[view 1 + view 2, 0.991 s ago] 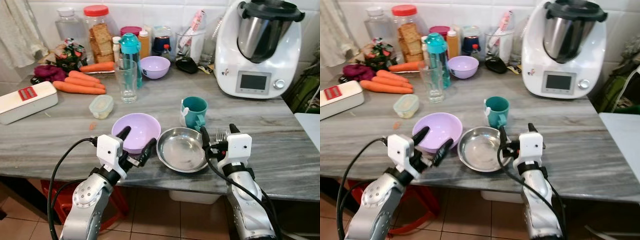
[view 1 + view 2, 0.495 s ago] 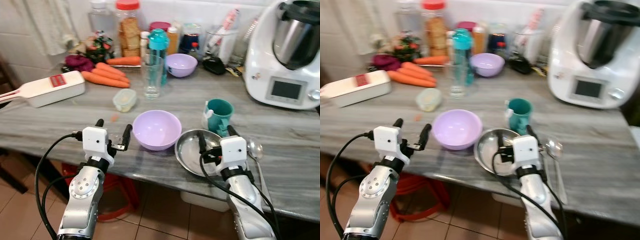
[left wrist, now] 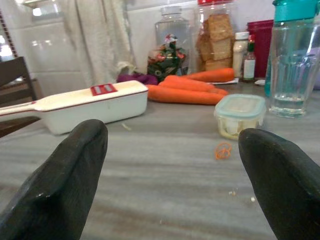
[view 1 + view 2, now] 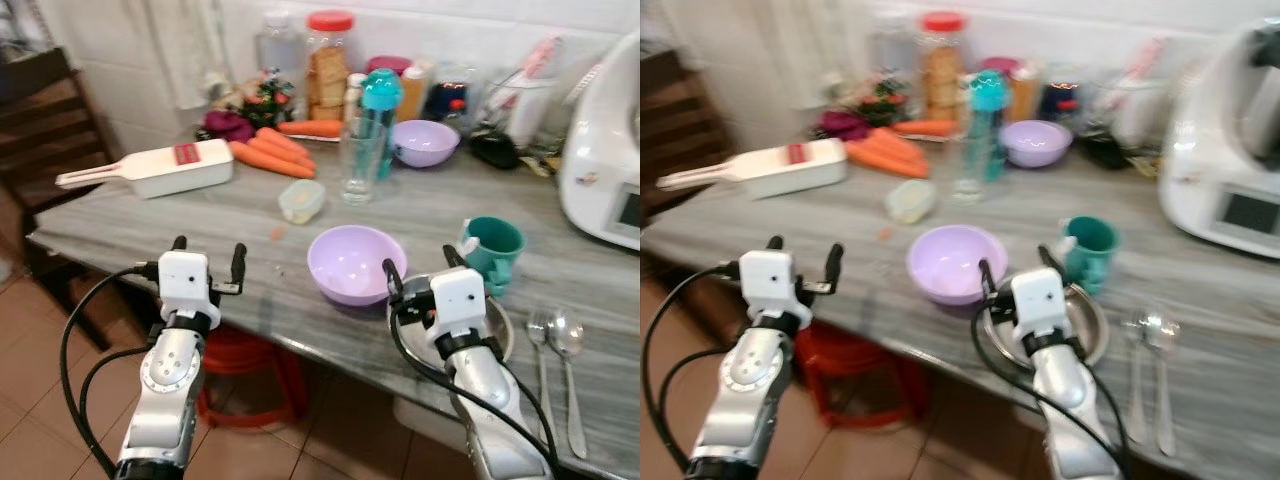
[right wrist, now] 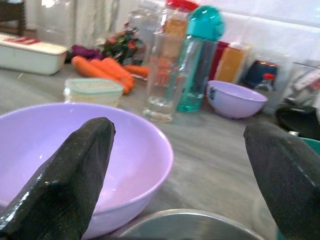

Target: Setting the table

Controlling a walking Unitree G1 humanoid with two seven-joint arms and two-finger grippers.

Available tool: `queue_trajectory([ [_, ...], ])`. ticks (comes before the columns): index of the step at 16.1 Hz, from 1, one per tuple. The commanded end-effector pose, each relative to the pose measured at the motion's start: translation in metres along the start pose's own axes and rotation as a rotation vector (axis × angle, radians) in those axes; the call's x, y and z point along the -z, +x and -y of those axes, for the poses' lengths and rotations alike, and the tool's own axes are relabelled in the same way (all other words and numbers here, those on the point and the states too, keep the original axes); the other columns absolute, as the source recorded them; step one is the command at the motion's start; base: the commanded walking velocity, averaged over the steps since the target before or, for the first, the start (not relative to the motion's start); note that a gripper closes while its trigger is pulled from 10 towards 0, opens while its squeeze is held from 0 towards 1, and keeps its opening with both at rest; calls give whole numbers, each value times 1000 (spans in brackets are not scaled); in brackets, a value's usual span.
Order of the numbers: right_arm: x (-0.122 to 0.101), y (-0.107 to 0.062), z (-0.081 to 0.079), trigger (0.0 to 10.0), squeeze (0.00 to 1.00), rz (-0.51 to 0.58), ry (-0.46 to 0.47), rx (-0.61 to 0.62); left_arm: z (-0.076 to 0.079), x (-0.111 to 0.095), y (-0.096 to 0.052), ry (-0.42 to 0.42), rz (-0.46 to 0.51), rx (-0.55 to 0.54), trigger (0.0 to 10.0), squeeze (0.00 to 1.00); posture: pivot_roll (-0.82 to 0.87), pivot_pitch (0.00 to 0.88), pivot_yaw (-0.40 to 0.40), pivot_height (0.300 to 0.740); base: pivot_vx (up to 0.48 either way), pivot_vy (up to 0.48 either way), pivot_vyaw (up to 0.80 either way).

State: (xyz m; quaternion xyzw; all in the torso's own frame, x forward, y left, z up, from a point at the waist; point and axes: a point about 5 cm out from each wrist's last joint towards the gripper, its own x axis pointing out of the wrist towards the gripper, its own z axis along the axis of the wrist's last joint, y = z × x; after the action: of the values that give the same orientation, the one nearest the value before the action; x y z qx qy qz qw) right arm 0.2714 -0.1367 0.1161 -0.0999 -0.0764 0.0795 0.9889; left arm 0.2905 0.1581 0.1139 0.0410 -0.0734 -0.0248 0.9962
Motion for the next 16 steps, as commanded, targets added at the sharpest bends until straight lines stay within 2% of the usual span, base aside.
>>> queue_trajectory([
  [1, -6, 2, -2, 10000, 0, 18, 11, -12, -5, 1, 0, 18, -6, -32, 10000, 0, -40, 0, -8, 740, 0, 0, 800],
  [6, -8, 2, -7, 10000, 0, 20, 19, -33, -16, 12, -5, 48, -57, -62, 10000, 0, -35, 0, -7, 740, 0, 0, 800],
  [7, -8, 2, -7, 10000, 0, 19, 18, -38, -17, 22, -9, -60, -133, -81, 10000, 0, -33, 0, -7, 740, 0, 0, 800],
  [8, -8, 2, -8, 10000, 0, 18, 18, -40, -17, 26, -11, -81, -160, -88, 10000, 0, -31, 0, -5, 740, 0, 0, 800],
  [16, -8, 6, -12, 10000, 0, 22, 20, -49, -21, 26, -8, -43, -155, -78, 10000, 0, -24, 0, 1, 740, 0, 0, 800],
])
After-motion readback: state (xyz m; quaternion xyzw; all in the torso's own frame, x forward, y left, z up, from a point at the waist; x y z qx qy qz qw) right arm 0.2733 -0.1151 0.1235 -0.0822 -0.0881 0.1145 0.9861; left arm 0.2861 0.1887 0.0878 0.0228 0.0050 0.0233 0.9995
